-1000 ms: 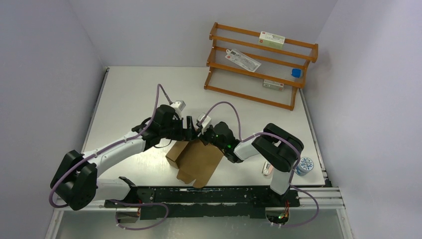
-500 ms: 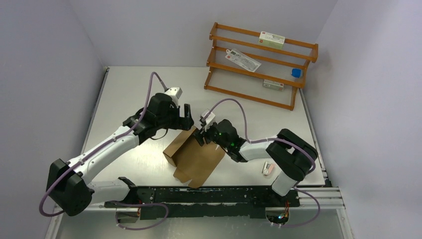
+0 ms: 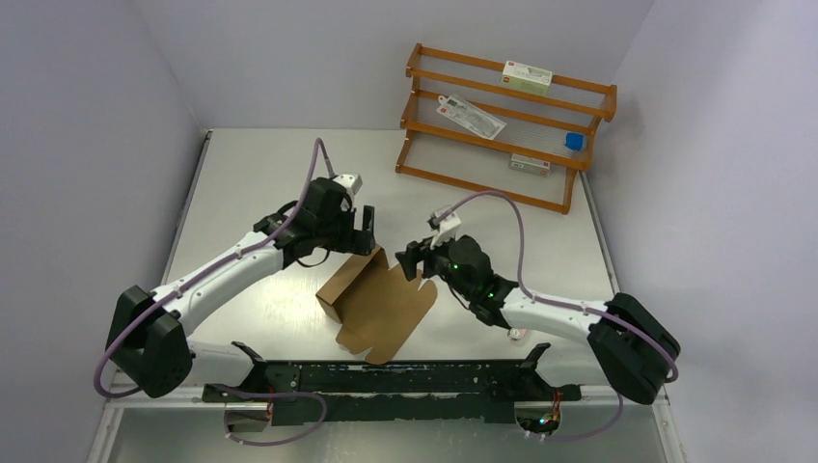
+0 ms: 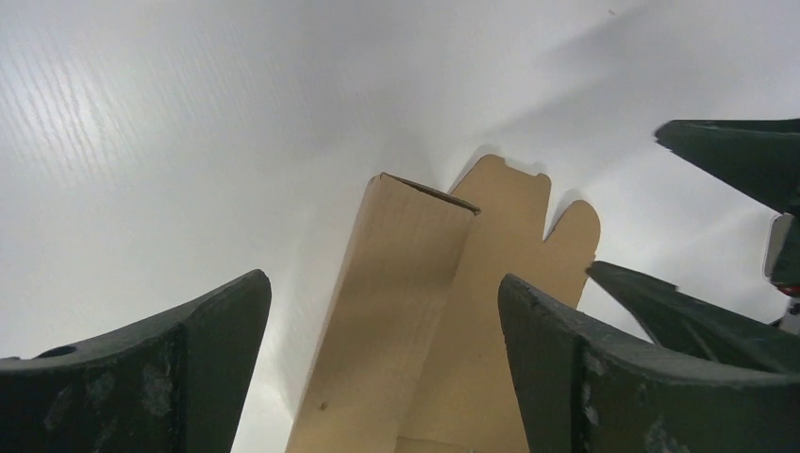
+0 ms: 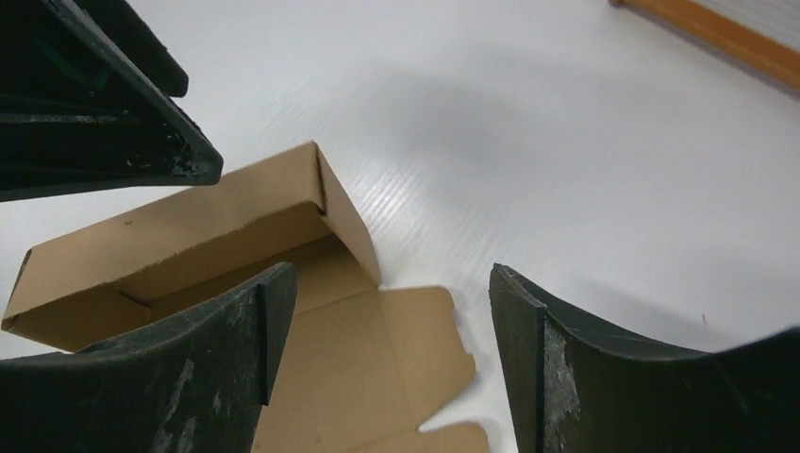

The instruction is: Fold the paper box

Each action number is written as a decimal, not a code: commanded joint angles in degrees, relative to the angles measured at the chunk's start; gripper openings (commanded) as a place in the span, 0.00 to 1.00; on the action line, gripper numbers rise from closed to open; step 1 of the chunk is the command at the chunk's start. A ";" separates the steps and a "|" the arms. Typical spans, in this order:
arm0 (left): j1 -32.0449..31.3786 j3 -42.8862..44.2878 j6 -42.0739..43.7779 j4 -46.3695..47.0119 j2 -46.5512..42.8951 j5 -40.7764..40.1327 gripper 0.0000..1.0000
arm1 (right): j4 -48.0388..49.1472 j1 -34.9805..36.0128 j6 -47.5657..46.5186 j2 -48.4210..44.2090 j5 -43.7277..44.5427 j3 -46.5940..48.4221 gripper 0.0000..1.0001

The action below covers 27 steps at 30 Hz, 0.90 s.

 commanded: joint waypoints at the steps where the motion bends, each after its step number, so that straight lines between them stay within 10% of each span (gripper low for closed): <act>1: -0.02 -2.46 -3.33 5.92 1.81 -0.44 0.94 | -0.89 -0.39 8.34 -3.27 4.75 -4.60 0.79; 27: 0.12 -9.00 -6.80 11.82 -1.75 -7.52 0.87 | 18.25 -3.82 31.99 15.28 -6.44 4.86 0.71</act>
